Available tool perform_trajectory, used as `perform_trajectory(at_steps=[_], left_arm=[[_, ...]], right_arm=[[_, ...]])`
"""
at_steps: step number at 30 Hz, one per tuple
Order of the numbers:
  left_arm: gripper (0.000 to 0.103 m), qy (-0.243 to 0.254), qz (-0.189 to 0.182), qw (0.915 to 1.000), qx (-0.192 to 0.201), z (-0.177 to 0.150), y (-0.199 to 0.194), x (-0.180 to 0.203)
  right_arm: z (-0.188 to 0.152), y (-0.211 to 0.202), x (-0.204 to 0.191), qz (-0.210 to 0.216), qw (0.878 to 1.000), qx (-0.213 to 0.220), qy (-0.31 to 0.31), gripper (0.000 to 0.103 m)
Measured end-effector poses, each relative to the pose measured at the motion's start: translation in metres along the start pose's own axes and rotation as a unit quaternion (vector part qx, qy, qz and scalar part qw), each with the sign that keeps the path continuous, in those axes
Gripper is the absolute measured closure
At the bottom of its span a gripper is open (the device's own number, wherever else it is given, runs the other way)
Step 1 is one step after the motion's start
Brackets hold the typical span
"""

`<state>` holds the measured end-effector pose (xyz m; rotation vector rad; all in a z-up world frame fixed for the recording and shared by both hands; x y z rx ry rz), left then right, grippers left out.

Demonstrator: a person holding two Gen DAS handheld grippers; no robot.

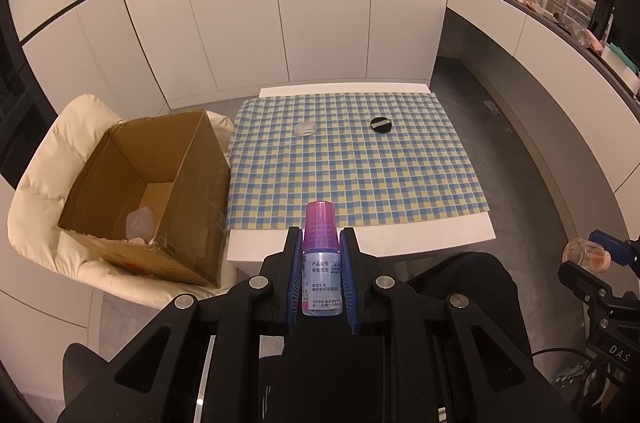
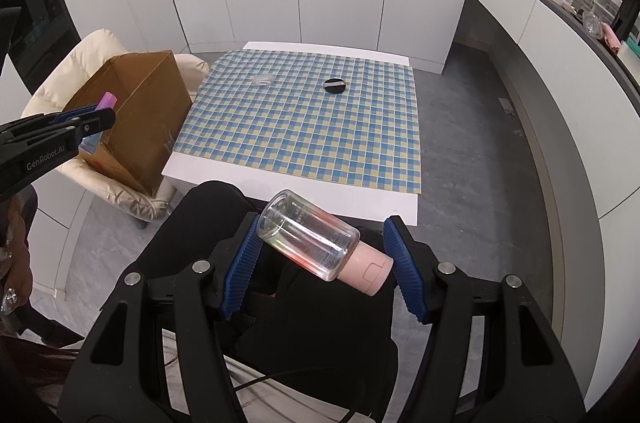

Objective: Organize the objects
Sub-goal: 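Carry the spray bottle and clear bottle toward the cardboard box with both grippers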

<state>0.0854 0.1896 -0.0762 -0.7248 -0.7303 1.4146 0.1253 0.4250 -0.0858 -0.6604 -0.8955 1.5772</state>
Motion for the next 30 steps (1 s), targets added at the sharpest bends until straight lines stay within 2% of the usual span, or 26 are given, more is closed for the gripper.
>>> perform_trajectory(at_steps=[16,30], left_arm=[[0.085,-0.029,0.017,0.9994,-0.009,-0.001,0.008,-0.027],[0.085,-0.103,0.066,0.9924,-0.017,-0.018,0.004,-0.101]], right_arm=[[0.014,0.013,-0.016,0.006,1.000,-0.007,-0.026,0.038],[0.042,0.034,-0.085,0.050,0.993,-0.008,-0.105,0.038]])
Point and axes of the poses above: each gripper's, at about its wrist camera, not at the fingertips, and y roughly the way its jaws point, x to its right, z to its top, the point moved 2 cm from there along y, roughly the way its jaws point, and after that the axes turned 6 degrees about -y, right-handed, at the moved point
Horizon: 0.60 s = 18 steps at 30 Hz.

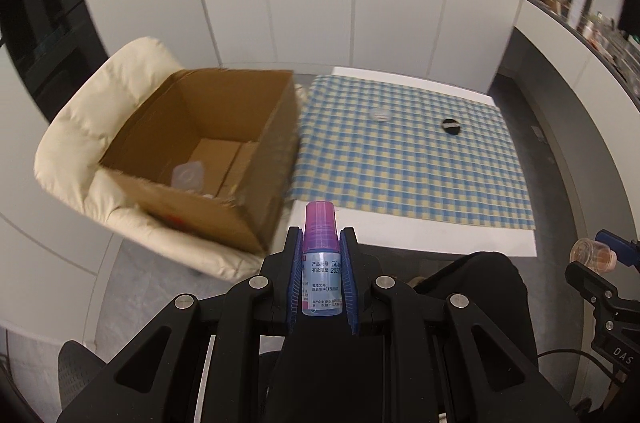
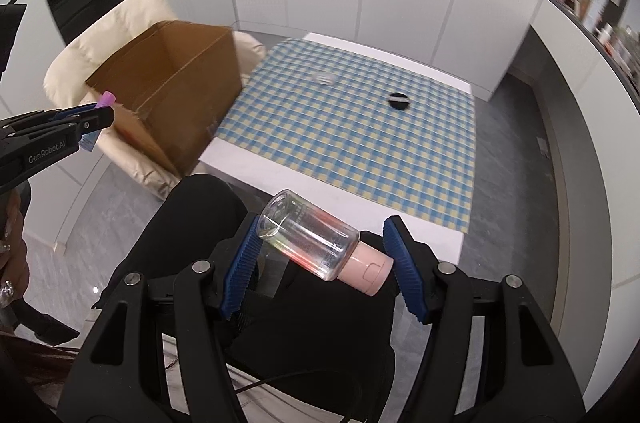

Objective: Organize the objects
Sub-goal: 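Carry the spray bottle and clear bottle toward the cardboard box with both grippers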

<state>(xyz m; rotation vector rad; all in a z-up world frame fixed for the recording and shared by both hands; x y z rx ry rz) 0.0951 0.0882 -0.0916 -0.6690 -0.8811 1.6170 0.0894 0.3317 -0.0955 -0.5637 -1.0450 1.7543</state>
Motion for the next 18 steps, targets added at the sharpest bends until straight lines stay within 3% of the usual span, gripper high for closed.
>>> perform_trajectory(at_steps=[18], left_arm=[[0.085,-0.104,0.073,0.9919,0.008,-0.013,-0.008,-0.117]], right_arm=[[0.056,0.015,-0.109,0.072,0.990,0.014,-0.124,0.038]])
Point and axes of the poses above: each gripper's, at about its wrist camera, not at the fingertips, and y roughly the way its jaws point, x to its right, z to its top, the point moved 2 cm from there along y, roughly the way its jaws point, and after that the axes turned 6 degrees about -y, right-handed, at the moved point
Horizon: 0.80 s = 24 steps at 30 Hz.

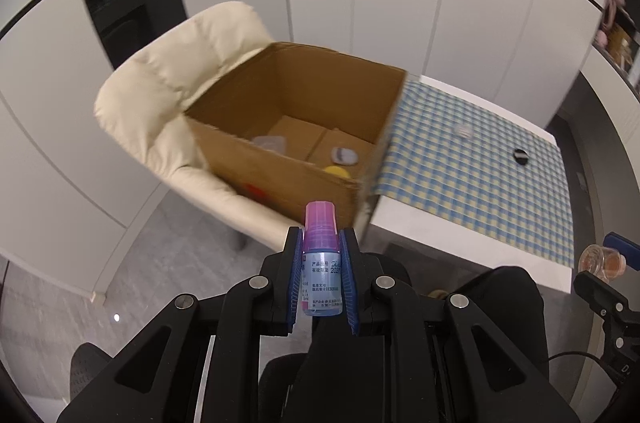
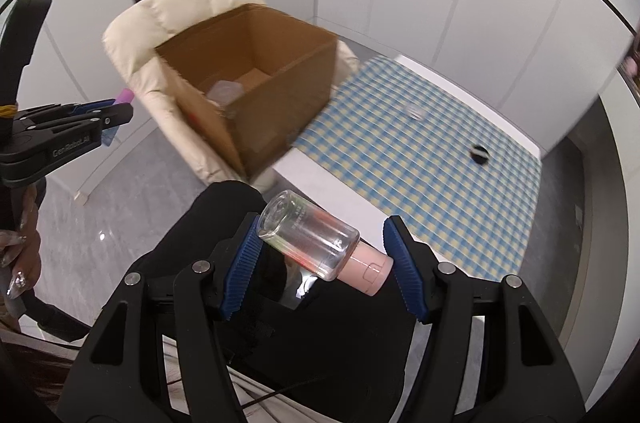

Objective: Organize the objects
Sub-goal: 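Carry the spray bottle and clear bottle toward the cardboard box with both grippers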

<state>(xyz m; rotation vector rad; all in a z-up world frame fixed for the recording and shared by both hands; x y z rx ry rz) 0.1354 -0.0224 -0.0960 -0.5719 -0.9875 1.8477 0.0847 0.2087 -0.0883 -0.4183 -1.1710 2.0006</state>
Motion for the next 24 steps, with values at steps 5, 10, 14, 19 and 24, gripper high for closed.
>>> perform_trajectory(at_steps=[5,10,14,19,24], left_arm=[[0.085,-0.018,0.025,0.9995,0.006,0.000,-0.004,-0.023],[0.085,-0.040,0.041,0.9983,0.006,0.001,-0.004,-0.042],[0.085,-0.048,0.047,0.9977,0.006,0.006,-0.002,-0.050],[0.085,-0.051,0.053,0.9973,0.002,0.013,0.007,-0.055],[0.085,-0.060,0.052,0.9969,-0.004,0.020,0.020,-0.059]], right_arm=[[0.019,0.006,-0.021,0.025,0.999,0.010,-0.034,0.038],[0.035,0.018,-0.042,0.043,0.997,0.010,-0.065,0.038],[0.045,0.026,-0.052,0.052,0.996,0.010,-0.078,0.038],[0.053,0.039,-0.055,0.051,0.995,0.001,-0.083,0.038],[0.062,0.054,-0.055,0.054,0.995,-0.009,-0.079,0.038]])
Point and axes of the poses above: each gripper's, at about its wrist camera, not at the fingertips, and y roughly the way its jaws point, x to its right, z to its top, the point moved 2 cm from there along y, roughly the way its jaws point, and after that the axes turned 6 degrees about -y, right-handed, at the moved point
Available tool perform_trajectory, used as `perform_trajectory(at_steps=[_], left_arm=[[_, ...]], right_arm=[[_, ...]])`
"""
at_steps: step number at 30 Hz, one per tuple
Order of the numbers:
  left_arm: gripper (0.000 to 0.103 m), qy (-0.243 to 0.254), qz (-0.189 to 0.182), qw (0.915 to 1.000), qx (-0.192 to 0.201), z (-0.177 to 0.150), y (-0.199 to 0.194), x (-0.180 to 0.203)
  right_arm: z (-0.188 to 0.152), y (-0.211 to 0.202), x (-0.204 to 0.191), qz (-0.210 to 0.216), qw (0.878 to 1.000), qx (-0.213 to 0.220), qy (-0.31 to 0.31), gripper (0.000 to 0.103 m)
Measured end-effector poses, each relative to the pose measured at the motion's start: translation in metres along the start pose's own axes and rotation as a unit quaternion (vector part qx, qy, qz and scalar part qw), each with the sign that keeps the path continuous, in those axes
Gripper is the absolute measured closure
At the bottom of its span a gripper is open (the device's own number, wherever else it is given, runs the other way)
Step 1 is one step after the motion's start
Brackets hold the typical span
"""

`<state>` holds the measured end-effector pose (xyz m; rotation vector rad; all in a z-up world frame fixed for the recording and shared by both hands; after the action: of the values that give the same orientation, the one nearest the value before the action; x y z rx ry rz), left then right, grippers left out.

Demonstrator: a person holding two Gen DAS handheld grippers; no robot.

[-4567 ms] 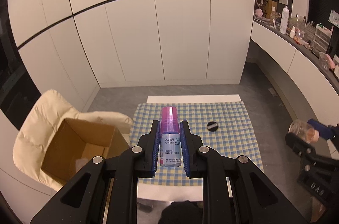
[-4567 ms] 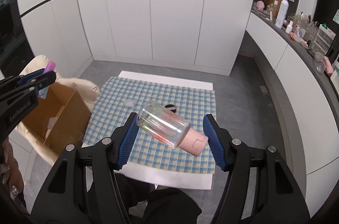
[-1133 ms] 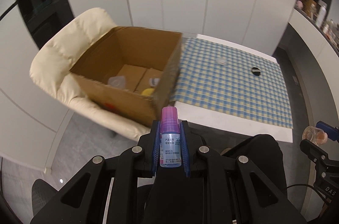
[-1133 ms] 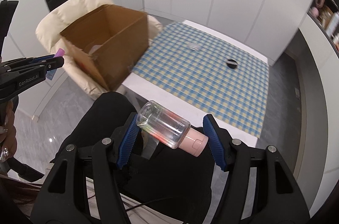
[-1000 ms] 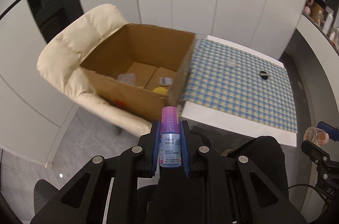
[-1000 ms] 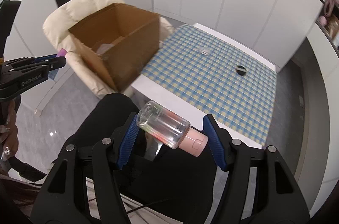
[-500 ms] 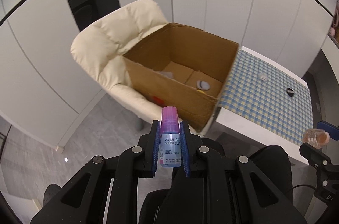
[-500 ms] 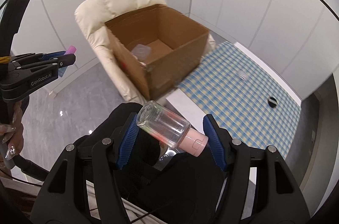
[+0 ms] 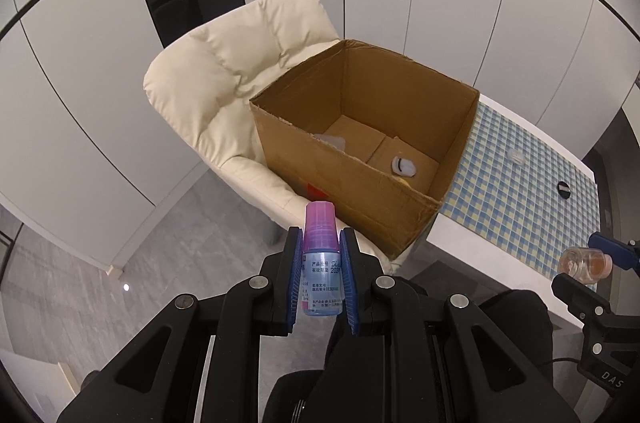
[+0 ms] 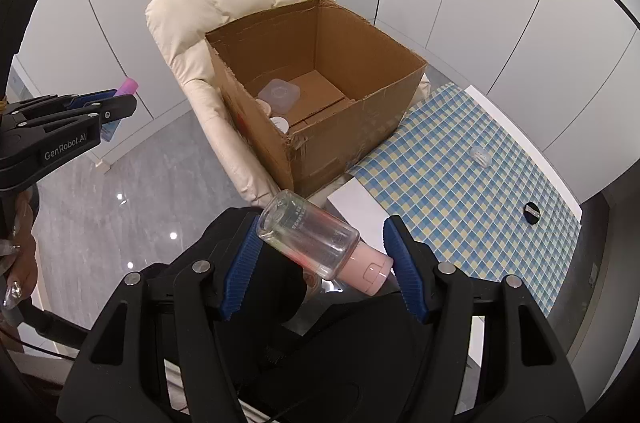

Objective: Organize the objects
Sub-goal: 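Carry the spray bottle and clear bottle toward the cardboard box with both grippers, then lower the spray bottle into the box with the left gripper while the right lowers the clear bottle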

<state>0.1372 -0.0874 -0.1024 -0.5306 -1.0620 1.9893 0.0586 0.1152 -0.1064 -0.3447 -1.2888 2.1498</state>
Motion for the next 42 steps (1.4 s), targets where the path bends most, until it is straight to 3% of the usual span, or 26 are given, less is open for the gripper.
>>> perform_trajectory(at_steps=[8,14,27,41,42], left_arm=[[0.085,-0.018,-0.002,0.9998,-0.006,0.029,0.032,0.008],[0.084,-0.027,0.002,0.9996,-0.005,0.062,0.065,0.012],[0.084,-0.035,0.048,0.9981,-0.018,0.123,0.139,0.008],[0.084,-0.050,0.026,0.9975,-0.042,0.140,0.174,0.016],[0.077,-0.049,0.019,0.9978,-0.041,0.139,0.174,0.018]], right_arm=[[0.038,0.024,0.009,-0.008,1.000,0.006,-0.001,0.038],[0.074,0.054,0.011,0.013,1.000,0.012,-0.008,0.038],[0.146,0.127,0.028,0.025,1.000,0.008,-0.006,0.038],[0.173,0.171,0.030,0.032,0.999,-0.009,0.006,0.038],[0.173,0.172,0.032,0.033,0.999,-0.009,0.011,0.038]])
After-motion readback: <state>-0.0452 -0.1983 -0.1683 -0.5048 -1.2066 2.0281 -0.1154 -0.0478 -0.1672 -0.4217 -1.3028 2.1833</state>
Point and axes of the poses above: each gripper's, at about its wrist camera, not at the fingertips, and y roughly the way its jaws point, x to its right, z to its top, the point moved 2 cm from there along y, roughly the way its jaws point, and after that the axes turned 6 degrees about -y, right-handed, at the moved point
